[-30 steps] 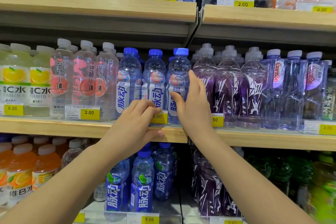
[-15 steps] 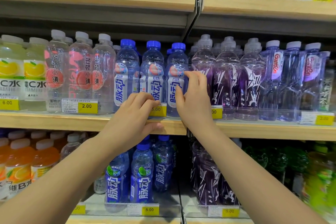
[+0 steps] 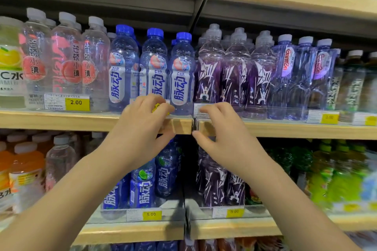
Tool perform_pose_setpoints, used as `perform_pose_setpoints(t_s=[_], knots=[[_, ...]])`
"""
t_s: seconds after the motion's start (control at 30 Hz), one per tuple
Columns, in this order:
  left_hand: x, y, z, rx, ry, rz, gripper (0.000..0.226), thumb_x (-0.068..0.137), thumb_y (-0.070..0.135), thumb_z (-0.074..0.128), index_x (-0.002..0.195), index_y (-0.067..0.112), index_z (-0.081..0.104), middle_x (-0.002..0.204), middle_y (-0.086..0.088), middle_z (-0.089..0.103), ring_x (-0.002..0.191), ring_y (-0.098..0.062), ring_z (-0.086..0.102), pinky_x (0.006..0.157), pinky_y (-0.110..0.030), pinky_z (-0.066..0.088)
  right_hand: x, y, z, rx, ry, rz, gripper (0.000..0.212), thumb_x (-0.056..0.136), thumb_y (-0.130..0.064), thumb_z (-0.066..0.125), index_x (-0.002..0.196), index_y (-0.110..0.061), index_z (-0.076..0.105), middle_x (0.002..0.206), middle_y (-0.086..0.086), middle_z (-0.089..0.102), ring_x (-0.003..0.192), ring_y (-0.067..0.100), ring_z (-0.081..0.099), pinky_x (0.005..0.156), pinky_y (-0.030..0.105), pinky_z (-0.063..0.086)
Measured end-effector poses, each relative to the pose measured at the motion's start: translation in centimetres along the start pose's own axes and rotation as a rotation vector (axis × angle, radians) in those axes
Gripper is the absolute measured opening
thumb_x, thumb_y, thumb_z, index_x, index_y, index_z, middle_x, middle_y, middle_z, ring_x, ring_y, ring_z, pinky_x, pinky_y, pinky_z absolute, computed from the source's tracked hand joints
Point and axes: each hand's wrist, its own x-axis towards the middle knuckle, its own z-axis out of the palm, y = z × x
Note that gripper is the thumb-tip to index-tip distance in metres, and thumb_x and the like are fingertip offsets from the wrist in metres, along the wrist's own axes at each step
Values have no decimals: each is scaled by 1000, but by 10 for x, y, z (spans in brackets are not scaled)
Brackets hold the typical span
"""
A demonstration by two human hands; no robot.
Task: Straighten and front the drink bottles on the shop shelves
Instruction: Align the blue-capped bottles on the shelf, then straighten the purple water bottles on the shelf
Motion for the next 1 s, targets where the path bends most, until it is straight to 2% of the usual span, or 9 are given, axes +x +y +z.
perform_pose_setpoints(t_s=[0.1,0.23,0.33,0.4,0.63,0.8,1.0], knots=[[-15,25,0,-26,-73,42,56,85,53,64,132,26,55,132,2,47,122,-23,43,100,-41,43,-43,5,-10,-86,-32,52,46,95,-51,61,134,-29,49,131,-8,44,115,17,51,88,37,52],[-31,60,14,-131,-217,74,61,84,65,51,137,36,46,137,11,40,128,-16,35,104,-37,41,-96,16,-19,-144,-104,169,53,94,-58,59,141,-39,44,135,-14,43,111,10,50,86,28,47],[-39,85,28,-205,-279,101,63,84,69,45,139,39,42,138,15,35,131,-12,27,105,-34,39,-132,26,-26,-132,-142,244,54,94,-59,60,142,-42,43,138,-18,41,124,7,46,96,29,47],[-42,104,36,-248,-298,113,63,84,69,45,139,39,42,138,15,34,132,-12,26,106,-35,39,-152,35,-34,-110,-151,281,54,94,-58,62,143,-43,43,139,-19,41,126,4,44,100,28,46],[-39,182,52,-372,-323,101,68,82,70,46,141,35,44,136,15,36,128,-12,27,107,-34,37,-205,81,-86,-50,-111,368,53,94,-56,62,143,-42,47,139,-20,42,127,2,44,98,21,41],[-29,255,59,-414,-313,66,66,83,69,49,140,36,45,139,14,37,131,-13,28,108,-34,34,-246,133,-135,-29,-121,388,52,93,-57,62,142,-44,48,137,-24,42,110,1,50,88,20,39],[-12,352,70,-448,-319,32,64,83,65,53,140,36,46,142,11,37,132,-16,29,108,-35,31,-299,210,-194,-43,-120,401,54,91,-57,64,141,-43,49,135,-24,45,125,-1,45,94,23,40]])
